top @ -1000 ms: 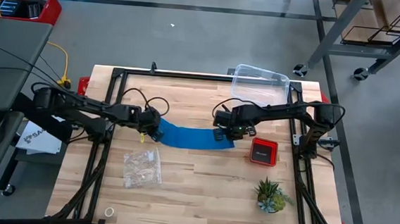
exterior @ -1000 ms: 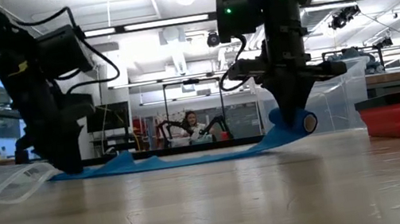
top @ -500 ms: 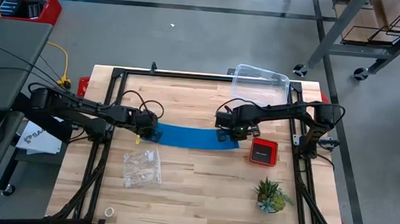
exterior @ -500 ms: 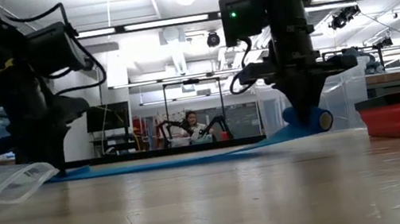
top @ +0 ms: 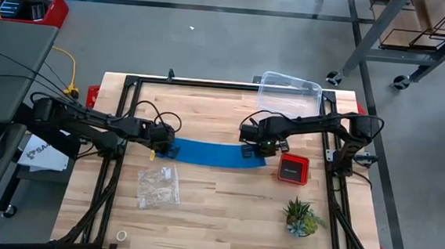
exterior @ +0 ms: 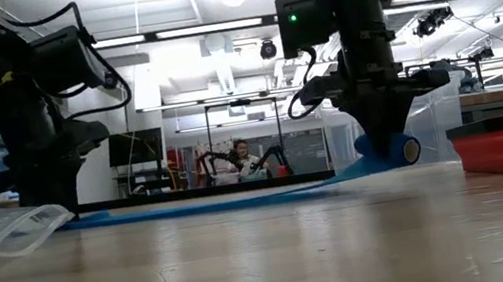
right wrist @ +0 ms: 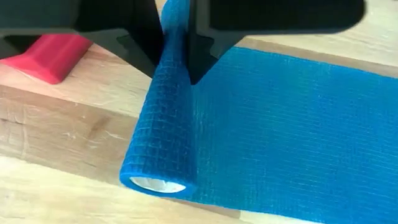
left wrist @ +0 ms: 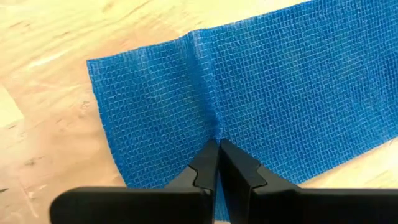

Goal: Roll bandage
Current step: Roll the blue bandage

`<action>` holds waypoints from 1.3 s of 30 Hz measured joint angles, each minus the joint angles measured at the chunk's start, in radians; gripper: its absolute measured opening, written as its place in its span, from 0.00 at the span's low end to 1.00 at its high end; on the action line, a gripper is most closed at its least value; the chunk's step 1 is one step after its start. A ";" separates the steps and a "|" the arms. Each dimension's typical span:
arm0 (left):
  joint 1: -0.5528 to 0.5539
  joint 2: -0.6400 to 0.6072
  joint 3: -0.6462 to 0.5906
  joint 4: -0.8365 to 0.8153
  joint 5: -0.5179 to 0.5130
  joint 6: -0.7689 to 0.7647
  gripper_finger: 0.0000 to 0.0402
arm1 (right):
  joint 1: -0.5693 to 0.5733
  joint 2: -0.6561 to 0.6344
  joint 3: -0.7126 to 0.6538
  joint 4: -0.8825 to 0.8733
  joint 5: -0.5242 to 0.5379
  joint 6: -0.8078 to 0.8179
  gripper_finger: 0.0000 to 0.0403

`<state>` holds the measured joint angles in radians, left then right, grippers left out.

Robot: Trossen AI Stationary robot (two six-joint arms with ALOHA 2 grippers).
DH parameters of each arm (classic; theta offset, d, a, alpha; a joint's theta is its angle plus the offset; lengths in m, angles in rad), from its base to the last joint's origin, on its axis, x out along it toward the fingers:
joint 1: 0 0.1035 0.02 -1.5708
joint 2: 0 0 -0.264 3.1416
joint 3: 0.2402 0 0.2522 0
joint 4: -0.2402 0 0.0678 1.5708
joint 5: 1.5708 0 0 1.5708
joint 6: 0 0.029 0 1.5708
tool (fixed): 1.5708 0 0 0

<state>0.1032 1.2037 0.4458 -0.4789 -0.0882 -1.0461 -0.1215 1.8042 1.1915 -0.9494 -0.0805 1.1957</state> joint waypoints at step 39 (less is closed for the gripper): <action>0.000 -0.003 0.004 -0.076 -0.026 0.026 0.03 | -0.036 -0.061 0.000 -0.030 0.037 -0.124 0.33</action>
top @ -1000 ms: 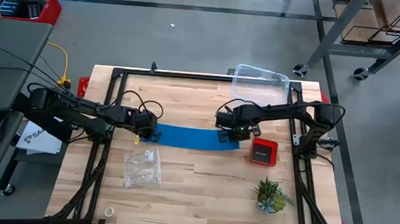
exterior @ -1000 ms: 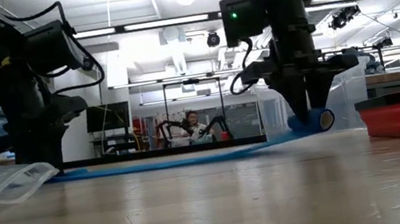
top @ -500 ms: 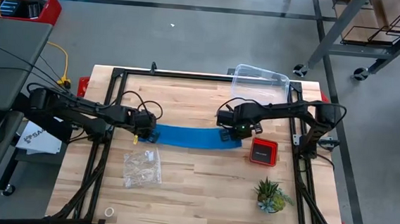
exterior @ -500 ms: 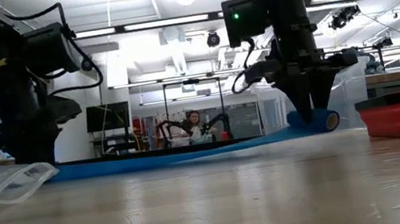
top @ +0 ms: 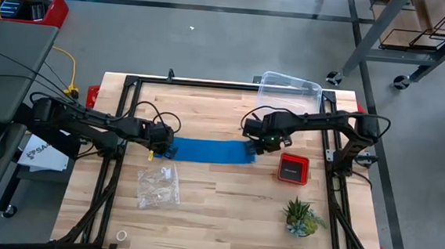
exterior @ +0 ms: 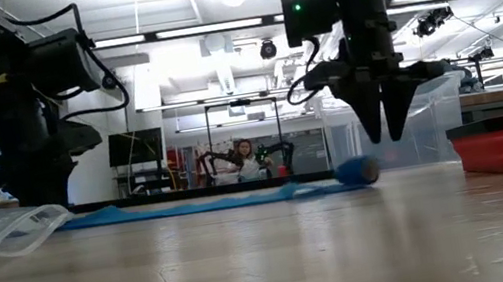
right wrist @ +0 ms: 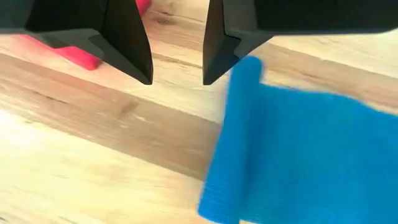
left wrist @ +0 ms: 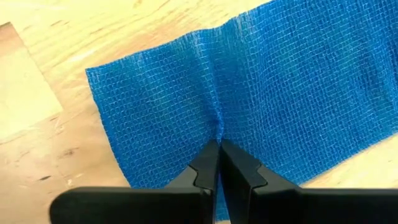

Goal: Roll bandage
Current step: Roll the blue bandage

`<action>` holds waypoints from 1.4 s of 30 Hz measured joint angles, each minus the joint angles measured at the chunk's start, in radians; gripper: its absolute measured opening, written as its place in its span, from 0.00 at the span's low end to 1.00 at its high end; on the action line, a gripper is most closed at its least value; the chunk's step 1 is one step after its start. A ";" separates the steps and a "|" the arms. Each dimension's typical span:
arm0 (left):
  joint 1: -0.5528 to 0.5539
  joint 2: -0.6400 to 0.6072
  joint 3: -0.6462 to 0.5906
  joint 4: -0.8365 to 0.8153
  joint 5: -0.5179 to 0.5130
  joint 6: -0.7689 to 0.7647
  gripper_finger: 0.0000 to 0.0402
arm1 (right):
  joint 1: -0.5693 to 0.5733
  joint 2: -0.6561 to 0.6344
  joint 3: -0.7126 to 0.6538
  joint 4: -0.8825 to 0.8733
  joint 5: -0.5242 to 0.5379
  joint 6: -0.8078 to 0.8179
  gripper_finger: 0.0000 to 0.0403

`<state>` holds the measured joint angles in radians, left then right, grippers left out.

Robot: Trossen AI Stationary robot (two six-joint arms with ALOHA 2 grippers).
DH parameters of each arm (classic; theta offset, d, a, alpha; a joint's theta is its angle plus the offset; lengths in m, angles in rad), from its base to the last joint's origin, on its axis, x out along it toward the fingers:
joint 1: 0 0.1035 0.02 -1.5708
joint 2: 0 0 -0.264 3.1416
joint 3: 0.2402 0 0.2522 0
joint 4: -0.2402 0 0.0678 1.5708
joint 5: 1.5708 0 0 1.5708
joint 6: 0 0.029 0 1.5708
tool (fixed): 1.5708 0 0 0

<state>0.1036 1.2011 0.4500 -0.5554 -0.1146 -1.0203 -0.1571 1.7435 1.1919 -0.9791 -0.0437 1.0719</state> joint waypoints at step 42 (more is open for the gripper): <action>0.000 0.000 -0.001 -0.104 -0.006 0.001 0.03 | 0.033 0.089 -0.128 0.400 0.064 0.118 0.00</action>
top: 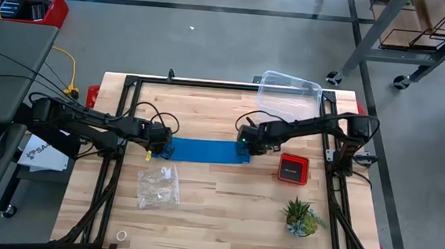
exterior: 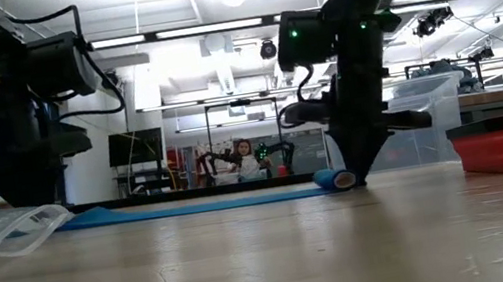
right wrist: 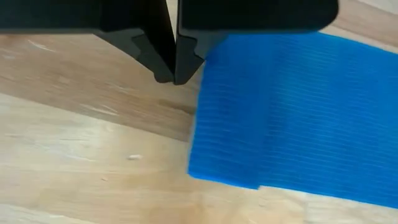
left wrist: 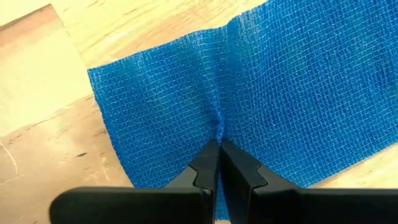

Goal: Roll bandage
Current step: Roll the blue bandage

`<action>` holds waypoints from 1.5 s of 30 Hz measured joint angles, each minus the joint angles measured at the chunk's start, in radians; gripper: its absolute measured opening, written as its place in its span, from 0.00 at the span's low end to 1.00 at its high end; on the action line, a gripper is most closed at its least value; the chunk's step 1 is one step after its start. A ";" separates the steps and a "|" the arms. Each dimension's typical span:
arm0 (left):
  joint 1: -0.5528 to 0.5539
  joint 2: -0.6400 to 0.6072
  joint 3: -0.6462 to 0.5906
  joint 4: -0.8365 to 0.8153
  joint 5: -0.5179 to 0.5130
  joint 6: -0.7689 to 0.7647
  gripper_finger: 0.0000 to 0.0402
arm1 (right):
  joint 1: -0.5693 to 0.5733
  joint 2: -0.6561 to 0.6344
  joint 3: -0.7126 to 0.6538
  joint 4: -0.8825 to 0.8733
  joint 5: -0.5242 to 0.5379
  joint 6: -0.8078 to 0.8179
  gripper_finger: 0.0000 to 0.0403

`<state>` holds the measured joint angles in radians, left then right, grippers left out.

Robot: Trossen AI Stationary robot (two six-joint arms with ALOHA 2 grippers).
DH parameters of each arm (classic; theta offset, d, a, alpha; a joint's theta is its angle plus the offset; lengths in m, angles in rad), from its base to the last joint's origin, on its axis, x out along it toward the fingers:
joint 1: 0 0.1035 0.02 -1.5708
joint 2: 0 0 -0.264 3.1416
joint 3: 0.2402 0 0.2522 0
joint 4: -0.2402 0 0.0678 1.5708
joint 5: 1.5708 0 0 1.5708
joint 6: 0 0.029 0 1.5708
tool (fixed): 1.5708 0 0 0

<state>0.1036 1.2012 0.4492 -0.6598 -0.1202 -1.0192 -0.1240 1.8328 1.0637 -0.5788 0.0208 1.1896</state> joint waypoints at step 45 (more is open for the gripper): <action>0.000 -0.001 0.000 -0.095 -0.049 0.114 0.03 | 0.048 0.085 0.084 0.162 0.023 0.091 0.00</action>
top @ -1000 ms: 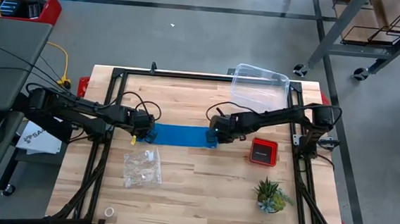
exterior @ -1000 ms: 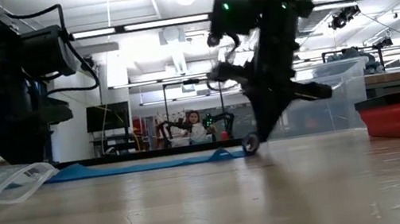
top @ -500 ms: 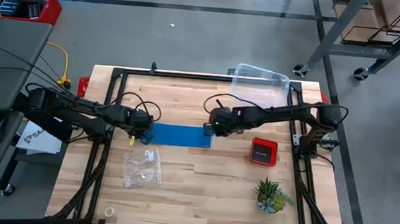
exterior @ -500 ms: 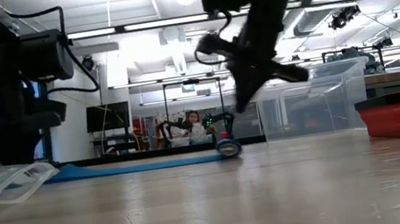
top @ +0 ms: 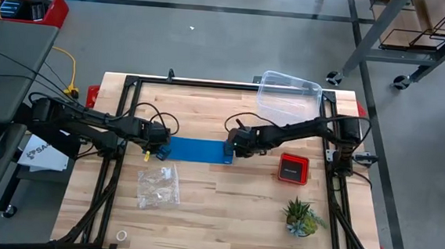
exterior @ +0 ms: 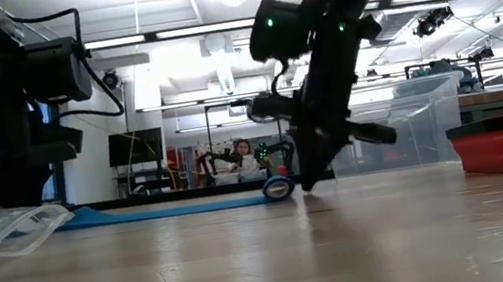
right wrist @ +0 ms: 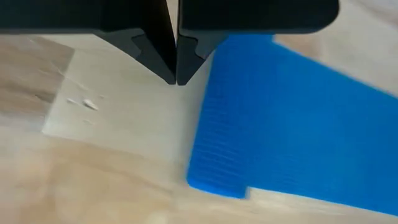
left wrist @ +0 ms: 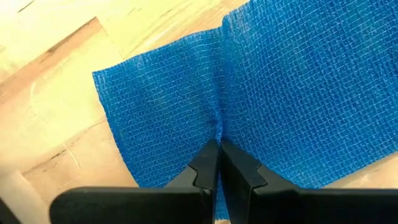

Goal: Roll bandage
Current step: Roll the blue bandage

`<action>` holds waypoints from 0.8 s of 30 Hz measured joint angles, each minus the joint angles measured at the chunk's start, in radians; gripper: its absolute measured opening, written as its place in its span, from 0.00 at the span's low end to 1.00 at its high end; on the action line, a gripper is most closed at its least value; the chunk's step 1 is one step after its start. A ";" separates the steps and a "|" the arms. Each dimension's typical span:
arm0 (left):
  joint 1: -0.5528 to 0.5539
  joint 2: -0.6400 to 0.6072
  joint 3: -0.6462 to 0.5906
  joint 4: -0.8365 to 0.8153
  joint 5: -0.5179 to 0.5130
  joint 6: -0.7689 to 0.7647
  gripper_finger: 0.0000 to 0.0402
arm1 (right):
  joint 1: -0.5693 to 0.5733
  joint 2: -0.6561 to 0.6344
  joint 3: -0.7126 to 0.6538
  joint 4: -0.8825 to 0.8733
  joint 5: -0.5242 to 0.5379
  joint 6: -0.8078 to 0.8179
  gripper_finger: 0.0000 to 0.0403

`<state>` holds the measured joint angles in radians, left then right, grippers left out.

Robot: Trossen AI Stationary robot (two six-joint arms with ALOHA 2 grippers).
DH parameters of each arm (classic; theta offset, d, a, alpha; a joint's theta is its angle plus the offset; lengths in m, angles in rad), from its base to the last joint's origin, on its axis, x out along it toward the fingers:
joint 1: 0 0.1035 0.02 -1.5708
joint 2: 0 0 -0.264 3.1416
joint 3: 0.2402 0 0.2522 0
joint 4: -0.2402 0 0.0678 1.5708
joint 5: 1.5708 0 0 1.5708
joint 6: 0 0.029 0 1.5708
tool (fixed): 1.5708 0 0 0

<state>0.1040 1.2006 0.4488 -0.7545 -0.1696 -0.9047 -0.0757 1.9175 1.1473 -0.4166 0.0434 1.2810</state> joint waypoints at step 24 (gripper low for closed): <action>0.000 0.000 0.000 0.007 -0.001 0.000 0.03 | 0.039 0.020 0.070 0.273 0.066 0.068 0.00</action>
<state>0.1036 1.2011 0.4484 -0.7478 -0.1707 -0.9051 -0.0364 1.9373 1.2173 -0.1432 0.1093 1.3491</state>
